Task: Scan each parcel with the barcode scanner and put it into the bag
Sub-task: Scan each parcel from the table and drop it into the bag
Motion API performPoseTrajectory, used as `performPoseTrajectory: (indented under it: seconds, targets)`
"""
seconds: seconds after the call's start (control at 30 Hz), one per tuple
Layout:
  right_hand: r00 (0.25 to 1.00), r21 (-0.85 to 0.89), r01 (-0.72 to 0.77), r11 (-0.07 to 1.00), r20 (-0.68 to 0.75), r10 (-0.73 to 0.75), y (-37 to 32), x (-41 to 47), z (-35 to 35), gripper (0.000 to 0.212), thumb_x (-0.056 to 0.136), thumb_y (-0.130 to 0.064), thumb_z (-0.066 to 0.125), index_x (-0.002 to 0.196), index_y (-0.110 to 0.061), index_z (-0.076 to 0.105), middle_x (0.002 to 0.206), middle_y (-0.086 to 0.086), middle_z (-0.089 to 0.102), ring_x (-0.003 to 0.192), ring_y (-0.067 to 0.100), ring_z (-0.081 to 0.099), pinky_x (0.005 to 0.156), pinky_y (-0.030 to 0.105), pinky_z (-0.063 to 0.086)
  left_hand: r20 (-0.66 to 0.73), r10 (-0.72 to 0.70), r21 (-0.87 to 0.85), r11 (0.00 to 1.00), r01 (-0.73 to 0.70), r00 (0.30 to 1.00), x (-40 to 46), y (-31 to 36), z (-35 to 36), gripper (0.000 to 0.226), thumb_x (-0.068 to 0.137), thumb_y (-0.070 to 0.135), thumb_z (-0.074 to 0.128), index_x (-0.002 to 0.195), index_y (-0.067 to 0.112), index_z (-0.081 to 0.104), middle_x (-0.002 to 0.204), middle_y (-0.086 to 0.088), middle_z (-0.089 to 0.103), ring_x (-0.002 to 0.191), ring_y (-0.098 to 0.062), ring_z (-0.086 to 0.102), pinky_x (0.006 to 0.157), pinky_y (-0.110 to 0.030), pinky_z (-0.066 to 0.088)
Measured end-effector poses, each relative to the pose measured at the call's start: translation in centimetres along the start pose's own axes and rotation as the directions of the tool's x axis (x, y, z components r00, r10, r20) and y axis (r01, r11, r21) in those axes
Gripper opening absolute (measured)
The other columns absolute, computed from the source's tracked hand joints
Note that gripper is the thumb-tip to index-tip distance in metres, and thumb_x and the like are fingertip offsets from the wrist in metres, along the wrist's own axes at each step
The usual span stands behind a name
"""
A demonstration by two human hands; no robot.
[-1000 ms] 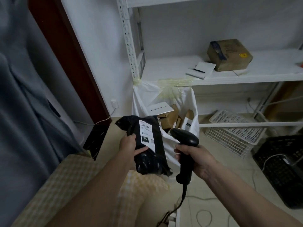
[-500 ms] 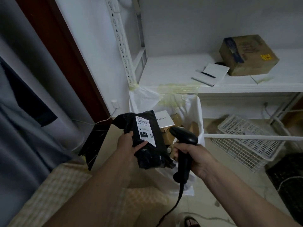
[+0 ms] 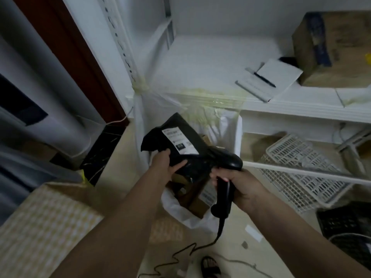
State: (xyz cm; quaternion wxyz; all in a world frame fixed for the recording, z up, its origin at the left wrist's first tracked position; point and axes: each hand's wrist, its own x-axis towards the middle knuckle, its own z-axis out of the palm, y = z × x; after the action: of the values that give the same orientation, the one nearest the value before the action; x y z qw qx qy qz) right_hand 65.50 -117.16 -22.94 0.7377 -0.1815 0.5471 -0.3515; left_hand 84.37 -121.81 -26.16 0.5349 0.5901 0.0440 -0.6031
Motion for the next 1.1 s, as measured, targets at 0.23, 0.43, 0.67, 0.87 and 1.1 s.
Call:
performPoseTrajectory:
  seconds: [0.23, 0.43, 0.67, 0.87, 1.1]
  targets:
    - [0.993, -0.065, -0.115, 0.991, -0.020, 0.114, 0.7, 2.5, -0.7, 0.004, 0.081, 0.002, 0.066, 0.081, -0.001, 0.065, 0.074, 0.014, 0.063, 0.062, 0.020, 0.062, 0.061, 0.030, 0.053, -0.108, -0.008, 0.359, 0.932, 0.046, 0.994, 1.6, -3.2, -2.1, 0.002, 0.097, 0.015, 0.054, 0.098, 0.016, 0.056, 0.116, -0.009, 0.054, 0.106, -0.028, 0.051, 0.067, -0.038, 0.055]
    - [0.994, -0.123, -0.094, 0.988, 0.042, 0.100, 0.2, 2.4, 0.8, 0.007, 0.079, 0.005, 0.066, 0.084, 0.000, 0.065, 0.079, 0.016, 0.063, 0.069, 0.023, 0.061, 0.071, 0.032, 0.051, -0.064, 0.099, 0.594, 0.803, -0.041, 0.993, 1.3, -2.0, -1.7, 0.014, 0.097, 0.011, 0.055, 0.108, 0.015, 0.047, 0.098, -0.005, 0.051, 0.098, -0.025, 0.050, 0.075, -0.042, 0.056]
    - [0.987, -0.224, -0.086, 0.971, 0.111, 0.113, 1.0, 2.4, 3.2, 0.007, 0.080, 0.003, 0.067, 0.078, -0.003, 0.065, 0.076, 0.014, 0.063, 0.072, 0.025, 0.062, 0.075, 0.037, 0.051, 0.082, 0.284, 0.944, 0.286, -0.166, 0.955, 0.4, -1.3, -5.3, 0.029, 0.097, 0.017, 0.049, 0.069, 0.017, 0.040, 0.071, -0.002, 0.049, 0.064, -0.014, 0.052, 0.061, -0.027, 0.047]
    - [0.932, -0.453, -0.075, 0.888, 0.285, 0.225, 4.0, 0.9, 8.3, 0.007, 0.081, 0.003, 0.066, 0.088, 0.001, 0.065, 0.077, 0.016, 0.059, 0.067, 0.022, 0.057, 0.067, 0.033, 0.048, 0.069, 0.430, 0.992, -0.127, -0.015, 0.900, -3.3, 0.3, -12.5, 0.027, 0.097, 0.030, 0.049, 0.110, 0.007, 0.056, 0.113, -0.016, 0.062, 0.106, -0.033, 0.059, 0.082, -0.035, 0.048]
    - [0.810, -0.667, 0.054, 0.743, 0.465, 0.358, 10.0, -3.9, 14.2, 0.006, 0.077, -0.004, 0.070, 0.081, 0.000, 0.068, 0.072, 0.015, 0.059, 0.067, 0.022, 0.057, 0.068, 0.033, 0.045, -0.165, 0.515, 0.943, -0.168, 0.288, 0.841, -10.5, 0.3, -23.6, 0.031, 0.101, 0.032, 0.044, 0.123, 0.012, 0.053, 0.123, -0.009, 0.060, 0.111, -0.028, 0.060, 0.081, -0.033, 0.046]
